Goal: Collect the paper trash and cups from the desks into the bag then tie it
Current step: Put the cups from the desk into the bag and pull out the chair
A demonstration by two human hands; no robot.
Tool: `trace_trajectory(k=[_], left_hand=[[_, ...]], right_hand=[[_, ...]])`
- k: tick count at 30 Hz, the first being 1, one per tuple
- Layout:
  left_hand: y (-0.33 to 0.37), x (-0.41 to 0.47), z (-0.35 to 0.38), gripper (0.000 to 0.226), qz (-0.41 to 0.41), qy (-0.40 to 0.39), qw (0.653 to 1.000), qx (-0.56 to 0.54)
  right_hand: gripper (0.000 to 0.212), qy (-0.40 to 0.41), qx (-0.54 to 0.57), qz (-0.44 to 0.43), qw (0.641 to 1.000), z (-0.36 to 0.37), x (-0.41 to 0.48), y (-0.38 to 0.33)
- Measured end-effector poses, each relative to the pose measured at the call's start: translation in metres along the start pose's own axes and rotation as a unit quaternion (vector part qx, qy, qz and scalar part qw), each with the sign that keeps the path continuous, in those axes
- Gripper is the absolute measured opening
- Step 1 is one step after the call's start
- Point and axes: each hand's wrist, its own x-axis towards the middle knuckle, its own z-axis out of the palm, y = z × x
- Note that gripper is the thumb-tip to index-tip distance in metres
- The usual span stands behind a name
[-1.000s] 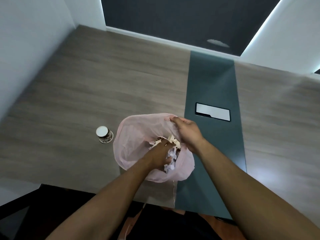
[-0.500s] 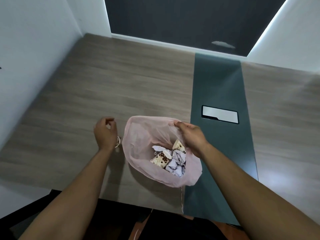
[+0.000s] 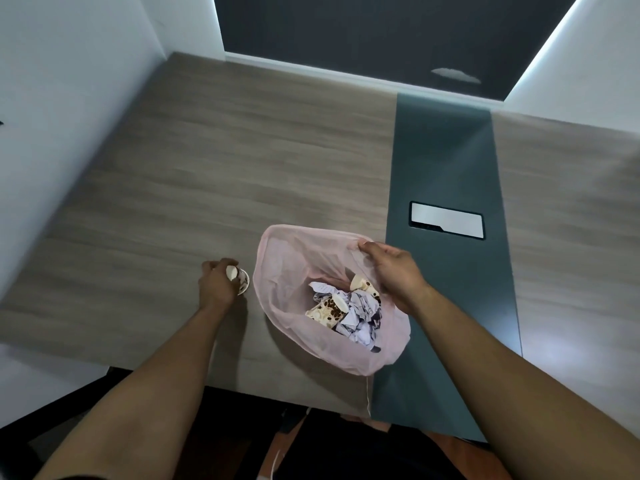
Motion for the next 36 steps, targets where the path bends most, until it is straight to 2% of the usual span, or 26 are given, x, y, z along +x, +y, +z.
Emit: trace_trajectory(k=[2, 4, 5, 7, 9, 11, 14, 16, 22, 24, 26, 27, 28, 29, 31, 33, 34, 35, 36], left_hand=[[-0.003, 0.006, -0.008, 0.039, -0.034, 0.037, 0.997, -0.060], [0.007, 0.014, -0.023, 0.035, -0.073, 0.102, 0.972, -0.197], [0.022, 0.013, -0.035, 0.029, -0.089, 0.126, 0.945, -0.288], [0.058, 0.005, -0.056, 0.016, -0.084, 0.108, 0.875, -0.465], [0.090, -0.011, -0.071, 0.019, -0.024, -0.010, 0.828, -0.560], [0.112, -0.030, -0.076, 0.024, 0.010, -0.173, 0.810, -0.561], [0.132, -0.055, -0.059, 0.037, 0.014, -0.355, 0.837, -0.418], [0.145, -0.067, -0.038, 0.033, -0.001, -0.386, 0.858, -0.339], [0.160, -0.086, 0.025, 0.042, -0.110, -0.294, 0.890, -0.332], [0.162, -0.085, 0.032, 0.061, -0.113, -0.269, 0.909, -0.296], [0.162, -0.084, 0.030, 0.093, -0.087, -0.281, 0.928, -0.231], [0.165, -0.087, 0.021, 0.101, -0.062, -0.290, 0.934, -0.201], [0.169, -0.090, 0.009, 0.093, -0.029, -0.293, 0.937, -0.187], [0.173, -0.094, -0.006, 0.070, 0.019, -0.280, 0.944, -0.176], [0.171, -0.098, -0.029, 0.025, 0.146, -0.209, 0.951, -0.175], [0.160, -0.102, -0.051, 0.013, 0.223, -0.064, 0.956, -0.181], [0.146, -0.098, -0.055, 0.020, 0.224, 0.016, 0.958, -0.179], [0.133, -0.094, -0.057, 0.039, 0.192, 0.075, 0.965, -0.165], [0.116, -0.090, -0.057, 0.065, 0.140, 0.101, 0.973, -0.150]], right_hand=[[0.024, 0.000, 0.004, 0.003, 1.000, 0.000, -0.002, -0.001], [0.019, 0.002, 0.011, 0.003, 1.000, -0.001, -0.006, -0.004], [0.017, 0.001, 0.011, -0.001, 1.000, 0.000, -0.007, -0.005], [0.015, 0.006, 0.013, -0.005, 1.000, -0.001, -0.009, -0.007], [0.018, 0.007, 0.025, -0.011, 1.000, -0.001, -0.010, -0.007], [0.021, 0.008, 0.032, -0.016, 0.999, -0.001, -0.011, -0.009], [0.020, 0.007, 0.026, -0.025, 0.999, 0.000, -0.015, -0.014], [0.020, 0.000, 0.020, -0.023, 1.000, -0.001, -0.016, -0.017], [0.014, -0.006, 0.047, -0.027, 0.999, -0.004, -0.021, -0.020], [0.020, -0.007, 0.060, -0.025, 0.998, -0.006, -0.021, -0.022], [0.023, -0.005, 0.074, -0.023, 0.997, -0.008, -0.021, -0.023], [0.022, -0.005, 0.075, -0.024, 0.997, -0.008, -0.021, -0.023], [0.020, -0.002, 0.074, -0.027, 0.997, -0.008, -0.020, -0.023], [0.020, 0.005, 0.072, -0.026, 0.997, -0.008, -0.020, -0.023], [0.021, 0.005, 0.078, -0.020, 0.997, -0.008, -0.021, -0.025], [0.020, 0.008, 0.085, -0.017, 0.996, -0.006, -0.022, -0.026], [0.019, 0.009, 0.091, -0.020, 0.996, -0.005, -0.022, -0.027], [0.018, 0.009, 0.097, -0.024, 0.995, -0.003, -0.022, -0.028], [0.019, 0.006, 0.100, -0.026, 0.995, 0.001, -0.023, -0.029]])
